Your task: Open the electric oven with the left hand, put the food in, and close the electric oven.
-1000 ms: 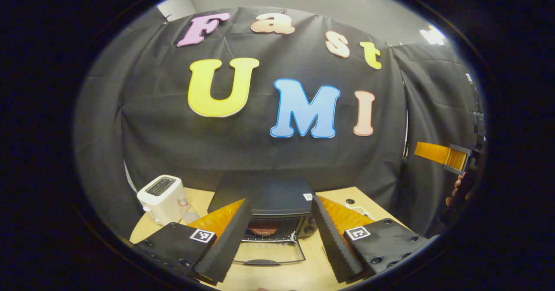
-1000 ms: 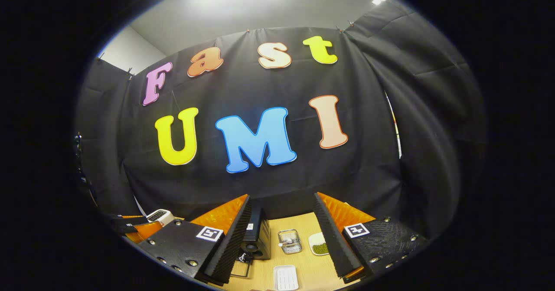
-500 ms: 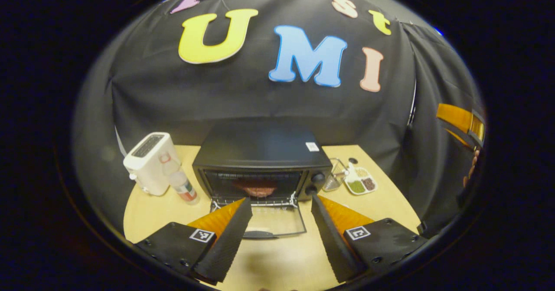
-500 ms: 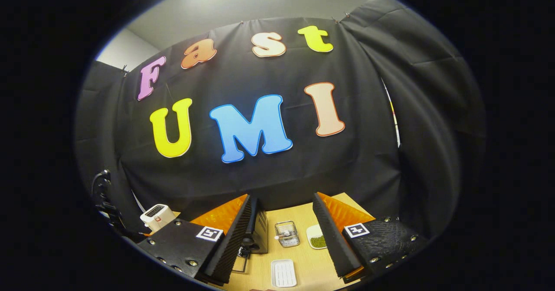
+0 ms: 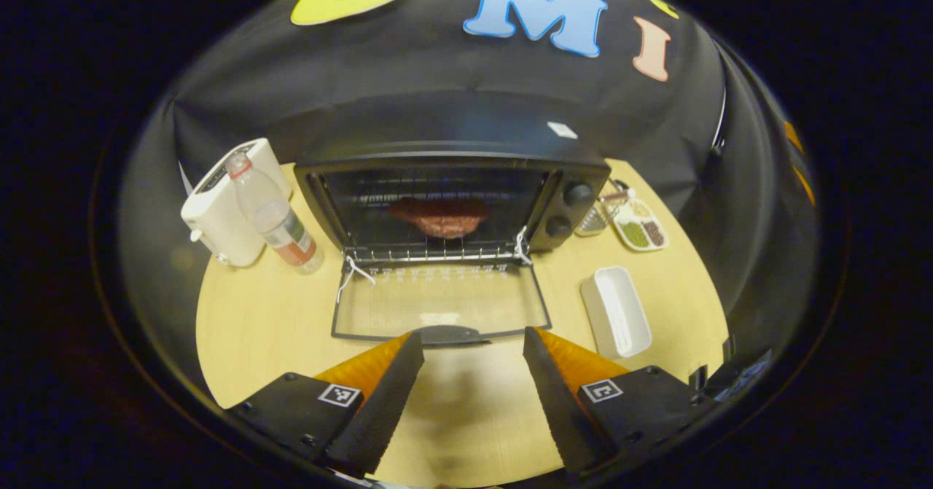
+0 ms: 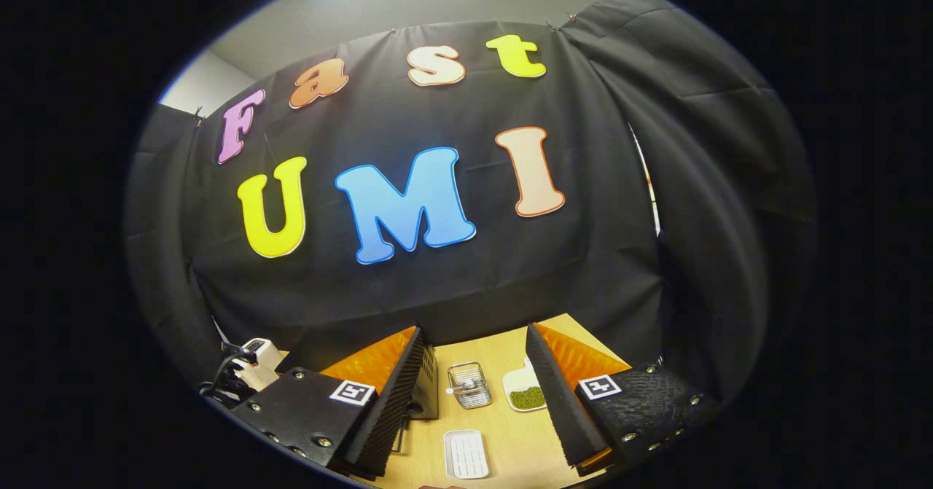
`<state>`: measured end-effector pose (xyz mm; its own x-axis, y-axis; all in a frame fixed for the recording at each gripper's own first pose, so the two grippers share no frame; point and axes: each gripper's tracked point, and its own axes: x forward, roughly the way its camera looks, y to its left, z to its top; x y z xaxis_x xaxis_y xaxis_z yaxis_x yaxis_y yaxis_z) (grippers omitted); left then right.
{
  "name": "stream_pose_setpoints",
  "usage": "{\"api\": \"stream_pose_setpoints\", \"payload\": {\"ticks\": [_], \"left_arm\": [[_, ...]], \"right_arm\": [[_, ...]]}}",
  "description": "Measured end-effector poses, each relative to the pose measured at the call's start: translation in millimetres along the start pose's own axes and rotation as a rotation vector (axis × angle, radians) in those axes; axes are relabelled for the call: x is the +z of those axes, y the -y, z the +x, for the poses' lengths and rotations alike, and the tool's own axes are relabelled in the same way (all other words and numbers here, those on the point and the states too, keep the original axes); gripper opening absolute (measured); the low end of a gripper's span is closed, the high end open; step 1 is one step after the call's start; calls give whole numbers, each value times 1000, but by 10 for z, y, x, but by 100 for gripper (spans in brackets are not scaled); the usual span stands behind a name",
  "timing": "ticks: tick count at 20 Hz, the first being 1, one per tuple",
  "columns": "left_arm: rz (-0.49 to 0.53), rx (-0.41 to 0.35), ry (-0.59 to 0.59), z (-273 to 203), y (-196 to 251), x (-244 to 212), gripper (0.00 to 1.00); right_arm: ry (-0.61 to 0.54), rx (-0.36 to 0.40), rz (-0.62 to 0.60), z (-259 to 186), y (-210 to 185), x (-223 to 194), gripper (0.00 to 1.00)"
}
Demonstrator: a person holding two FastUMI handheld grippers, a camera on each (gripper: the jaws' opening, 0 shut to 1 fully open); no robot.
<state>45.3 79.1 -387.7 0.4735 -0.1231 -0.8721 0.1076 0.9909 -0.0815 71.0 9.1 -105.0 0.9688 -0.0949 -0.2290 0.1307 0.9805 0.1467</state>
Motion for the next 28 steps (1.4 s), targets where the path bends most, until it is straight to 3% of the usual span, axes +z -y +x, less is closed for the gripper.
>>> {"api": "stream_pose_setpoints", "payload": {"ticks": [1, 15, 22, 24, 26, 27, 28], "left_arm": [[-5, 2, -22, 83, -10, -64, 94], [11, 29, -259, 873, -263, -615, 95], [-8, 35, -288, 989, -318, -624, 99], [-9, 29, -289, 989, -314, -636, 94], [-11, 28, -278, 960, -310, -615, 99], [-8, 27, -271, 925, -309, -606, 90], [-5, 26, -261, 893, -303, -587, 94]], "right_arm": [[-4, -7, 1, -2, 41, -21, 87], [-28, -82, 2, 14, 338, -105, 87], [-38, -78, 3, 46, 271, -119, 87], [-35, -74, 2, 54, 239, -118, 87], [-33, -67, -1, 42, 197, -107, 87], [-30, -63, -3, 33, 176, -93, 87], [-26, -61, -5, 25, 155, -71, 87]]}}
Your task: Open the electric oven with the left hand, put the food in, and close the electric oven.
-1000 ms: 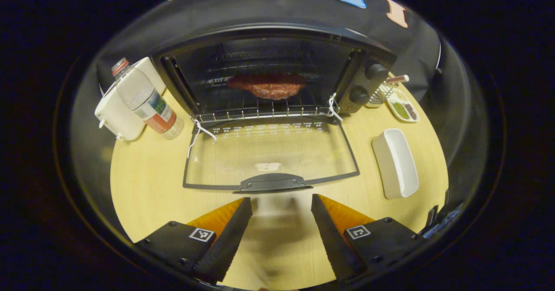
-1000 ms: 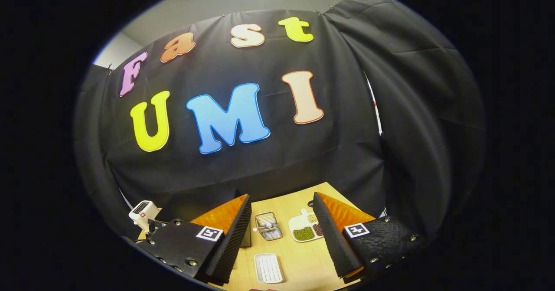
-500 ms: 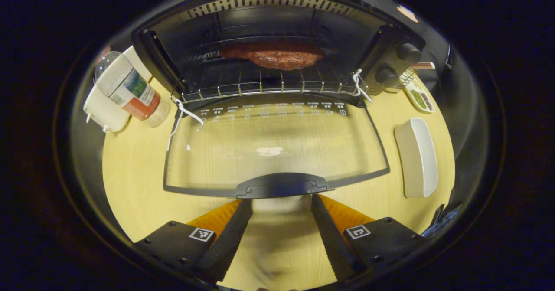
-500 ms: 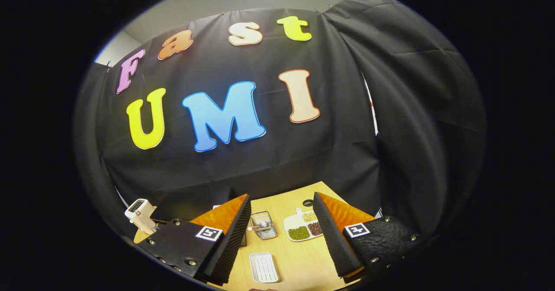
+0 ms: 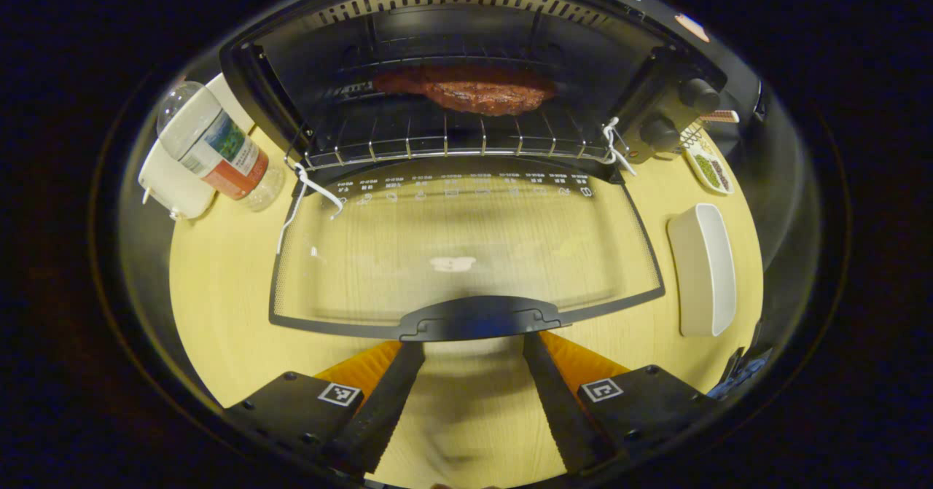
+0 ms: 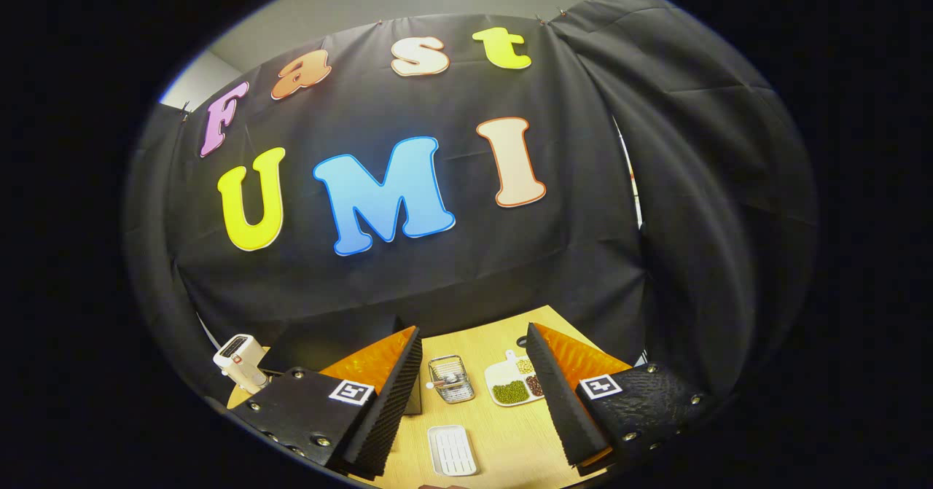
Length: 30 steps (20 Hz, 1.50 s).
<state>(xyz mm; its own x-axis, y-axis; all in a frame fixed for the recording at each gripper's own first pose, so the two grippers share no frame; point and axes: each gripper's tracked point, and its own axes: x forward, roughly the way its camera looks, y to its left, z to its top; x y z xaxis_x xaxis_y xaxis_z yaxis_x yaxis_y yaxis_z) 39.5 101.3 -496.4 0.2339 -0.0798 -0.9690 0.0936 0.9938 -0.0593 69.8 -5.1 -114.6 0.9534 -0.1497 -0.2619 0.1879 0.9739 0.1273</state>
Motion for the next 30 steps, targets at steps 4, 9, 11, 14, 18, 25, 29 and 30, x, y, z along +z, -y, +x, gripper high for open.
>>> {"api": "stream_pose_setpoints", "payload": {"ticks": [4, 9, 11, 14, 18, 25, 29, 30], "left_arm": [[-3, -9, 54, -209, 18, 35, 94], [-13, -26, 118, -455, 30, 110, 94], [-14, -28, 141, -542, 35, 150, 91], [4, -19, 168, -634, 38, 196, 96], [16, -7, 188, -692, 28, 256, 94], [17, 4, 202, -729, 12, 304, 93], [20, 15, 221, -744, 4, 374, 94], [19, 19, 227, -750, 0, 402, 94]], "right_arm": [[5, 20, 0, -15, -102, 15, 87], [12, 55, -4, -42, -251, 37, 87], [17, 67, -5, -49, -301, 62, 87], [29, 75, -11, -79, -317, 99, 87], [35, 69, -6, -100, -260, 128, 87], [32, 54, 2, -148, -136, 113, 87], [34, 52, 1, -144, -83, 124, 87], [34, 53, 3, -150, -76, 130, 87]]}}
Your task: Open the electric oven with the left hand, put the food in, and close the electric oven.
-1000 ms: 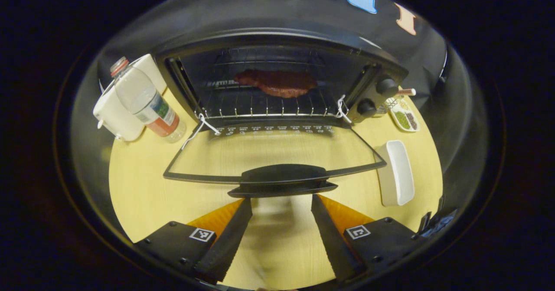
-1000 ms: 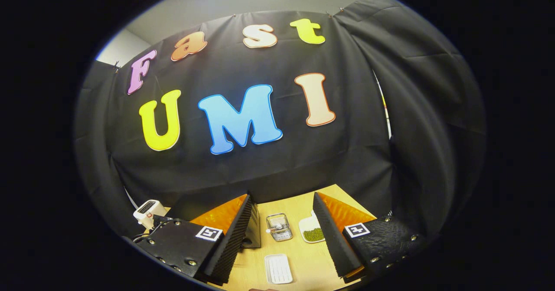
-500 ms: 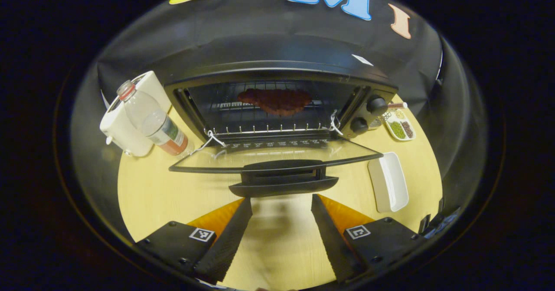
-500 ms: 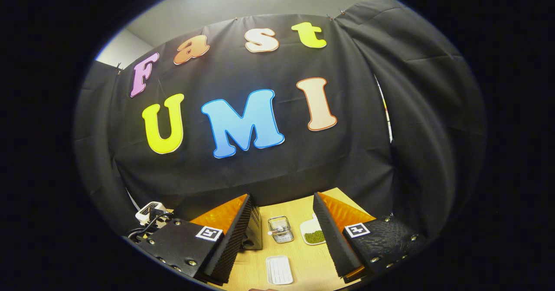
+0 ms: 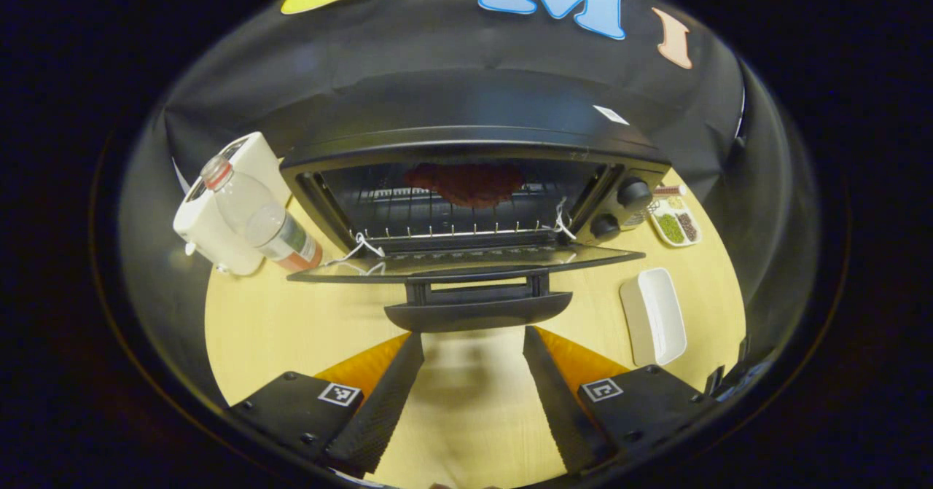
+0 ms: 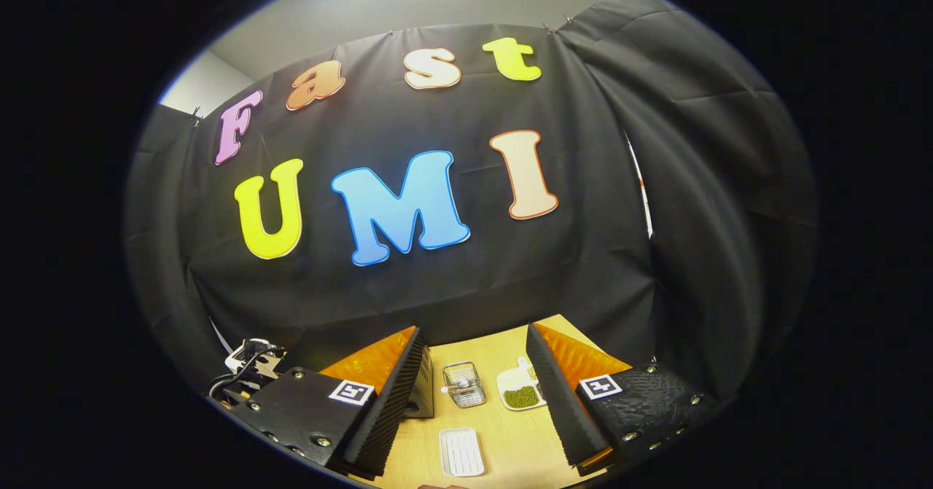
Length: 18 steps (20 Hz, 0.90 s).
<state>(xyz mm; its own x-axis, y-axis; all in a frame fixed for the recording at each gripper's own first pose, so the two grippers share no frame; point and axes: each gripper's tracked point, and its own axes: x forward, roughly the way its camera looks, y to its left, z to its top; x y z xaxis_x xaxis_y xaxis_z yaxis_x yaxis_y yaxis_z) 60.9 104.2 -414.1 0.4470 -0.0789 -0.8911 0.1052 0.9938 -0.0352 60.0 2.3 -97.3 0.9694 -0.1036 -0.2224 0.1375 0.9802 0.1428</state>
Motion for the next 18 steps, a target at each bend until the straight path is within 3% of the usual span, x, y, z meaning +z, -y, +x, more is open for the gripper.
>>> {"api": "stream_pose_setpoints", "payload": {"ticks": [2, 5, 10, 13, 14, 17, 18], "left_arm": [[4, 10, 9, 5, -4, 41, 98], [13, 28, 11, 18, -19, 73, 91], [10, 43, 66, -91, 31, 204, 94], [18, 45, 181, -385, 147, 426, 98], [14, 42, 230, -521, 201, 523, 94], [-8, 42, 439, -1089, 402, 894, 99], [-11, 48, 524, -1331, 451, 1050, 94]], "right_arm": [[2, -1, -1, 3, 38, 5, 87], [0, -1, 6, 23, 98, 1, 87], [-7, 0, 14, 62, 202, -20, 87], [-14, 25, 10, 114, 188, -48, 87], [-17, 38, 7, 131, 166, -46, 87], [-5, 87, -27, 195, 59, -19, 87], [4, 105, -43, 211, 3, 16, 87]]}}
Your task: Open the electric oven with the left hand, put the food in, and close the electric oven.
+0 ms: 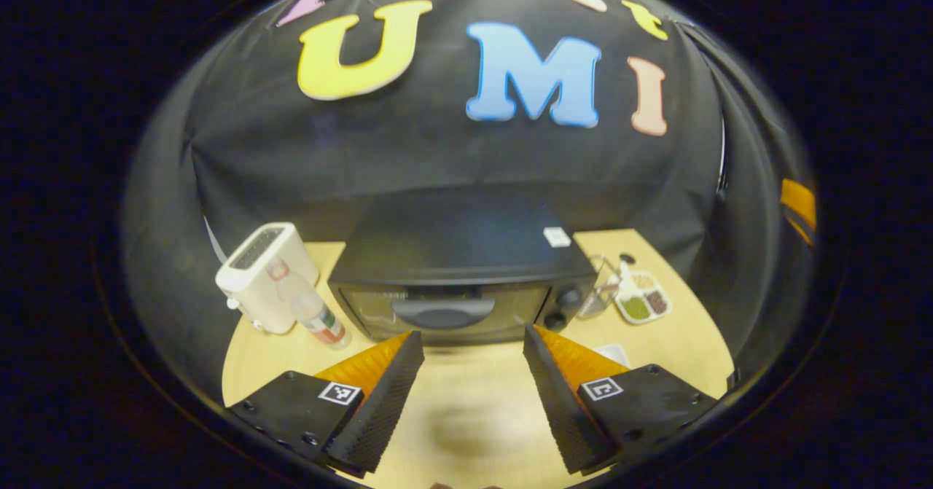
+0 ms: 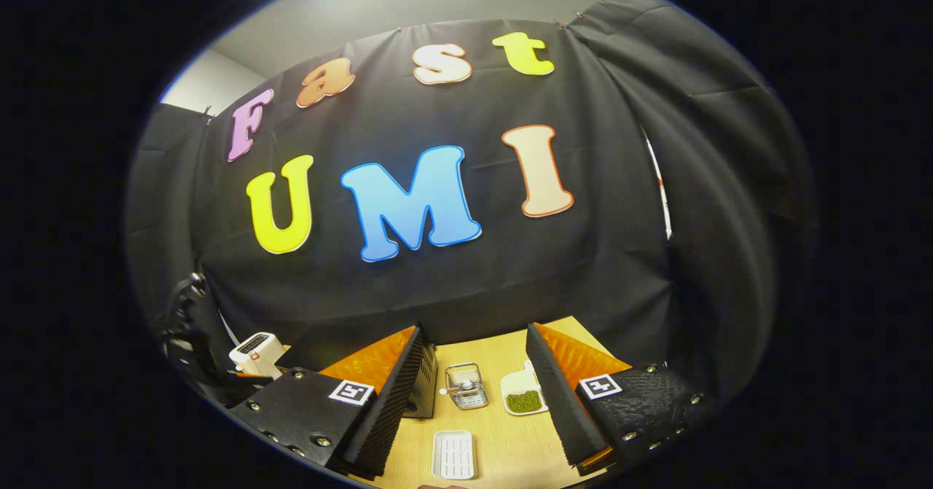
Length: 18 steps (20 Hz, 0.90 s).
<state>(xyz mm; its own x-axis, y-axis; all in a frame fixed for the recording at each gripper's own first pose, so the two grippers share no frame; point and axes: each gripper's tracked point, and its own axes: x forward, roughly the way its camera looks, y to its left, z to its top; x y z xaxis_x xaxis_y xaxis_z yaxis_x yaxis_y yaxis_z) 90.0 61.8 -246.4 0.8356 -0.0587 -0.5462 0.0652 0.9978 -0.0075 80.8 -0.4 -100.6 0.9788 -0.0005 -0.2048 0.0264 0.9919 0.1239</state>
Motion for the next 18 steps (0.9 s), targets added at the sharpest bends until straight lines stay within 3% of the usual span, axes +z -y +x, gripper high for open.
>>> {"api": "stream_pose_setpoints", "payload": {"ticks": [2, 3, 6, 7, 9, 13, 18], "left_arm": [[0, 23, 158, -307, 31, 492, 90], [0, 36, 219, -493, 36, 670, 94], [7, 68, 346, -963, 47, 1098, 94], [12, 79, 385, -876, 72, 1466, 94], [21, 65, 460, -1199, 116, 1697, 95], [71, 26, 499, -1489, 139, 1738, 97], [52, -19, 514, -1722, -18, 1691, 98]], "right_arm": [[21, 35, -26, 11, -111, 90, 87], [33, 51, -33, 5, -173, 148, 87], [88, 82, -60, -95, -360, 413, 87], [104, 88, -63, -155, -416, 494, 87], [133, 91, -58, -290, -532, 648, 87], [154, 69, -73, -519, -730, 734, 87], [164, 48, -82, -820, -935, 717, 87]]}}
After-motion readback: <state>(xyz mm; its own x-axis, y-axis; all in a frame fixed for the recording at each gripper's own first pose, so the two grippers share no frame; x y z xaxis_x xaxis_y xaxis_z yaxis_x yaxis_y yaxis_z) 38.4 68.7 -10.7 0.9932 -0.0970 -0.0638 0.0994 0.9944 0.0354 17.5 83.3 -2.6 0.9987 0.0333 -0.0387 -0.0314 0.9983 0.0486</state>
